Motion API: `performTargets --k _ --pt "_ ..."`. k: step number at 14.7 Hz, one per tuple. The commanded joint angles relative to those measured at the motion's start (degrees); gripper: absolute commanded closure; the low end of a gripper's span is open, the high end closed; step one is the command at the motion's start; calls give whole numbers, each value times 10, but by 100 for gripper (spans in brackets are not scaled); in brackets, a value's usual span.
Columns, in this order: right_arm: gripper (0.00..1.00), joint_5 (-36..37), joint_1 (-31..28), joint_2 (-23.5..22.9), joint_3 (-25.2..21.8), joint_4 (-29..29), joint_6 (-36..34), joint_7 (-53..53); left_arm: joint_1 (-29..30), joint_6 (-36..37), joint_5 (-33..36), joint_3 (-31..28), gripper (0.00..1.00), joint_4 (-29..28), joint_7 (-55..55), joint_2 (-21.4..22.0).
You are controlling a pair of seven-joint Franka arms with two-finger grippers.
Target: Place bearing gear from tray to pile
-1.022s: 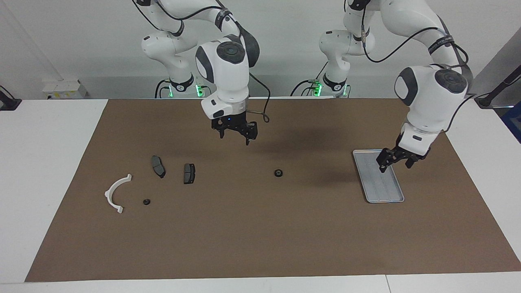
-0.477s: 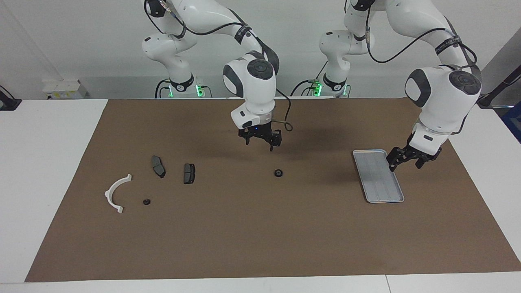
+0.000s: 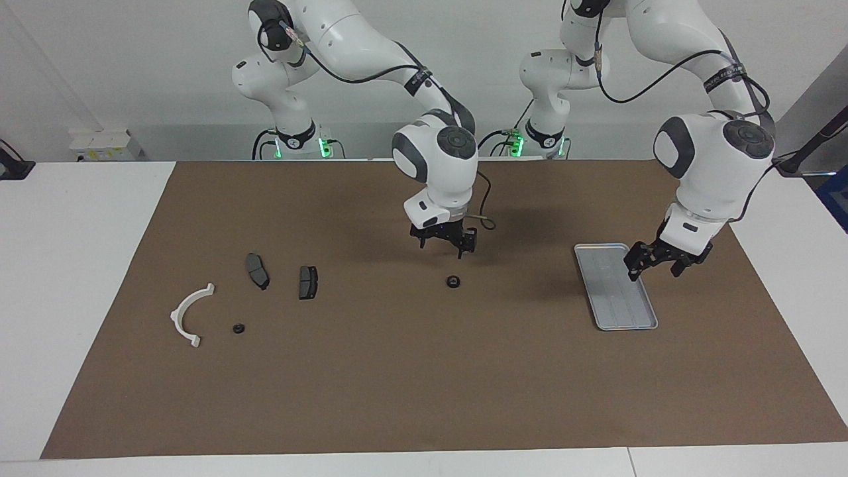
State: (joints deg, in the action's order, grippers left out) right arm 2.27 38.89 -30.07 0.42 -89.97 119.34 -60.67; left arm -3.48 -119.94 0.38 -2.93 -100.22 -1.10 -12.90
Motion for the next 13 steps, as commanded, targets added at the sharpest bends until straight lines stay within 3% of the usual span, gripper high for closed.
performTargets --k 1,5,13 --pt "0 11 4 -32 -2 23 29 -15 1 -12 -9 -4 0 -23 8 18" --pt "0 12 4 -56 -2 39 43 -26 2 -13 -9 -5 0 -23 8 18" --pt "1 24 0 -61 -2 34 84 -24 9 -20 -9 -5 0 -23 14 17"
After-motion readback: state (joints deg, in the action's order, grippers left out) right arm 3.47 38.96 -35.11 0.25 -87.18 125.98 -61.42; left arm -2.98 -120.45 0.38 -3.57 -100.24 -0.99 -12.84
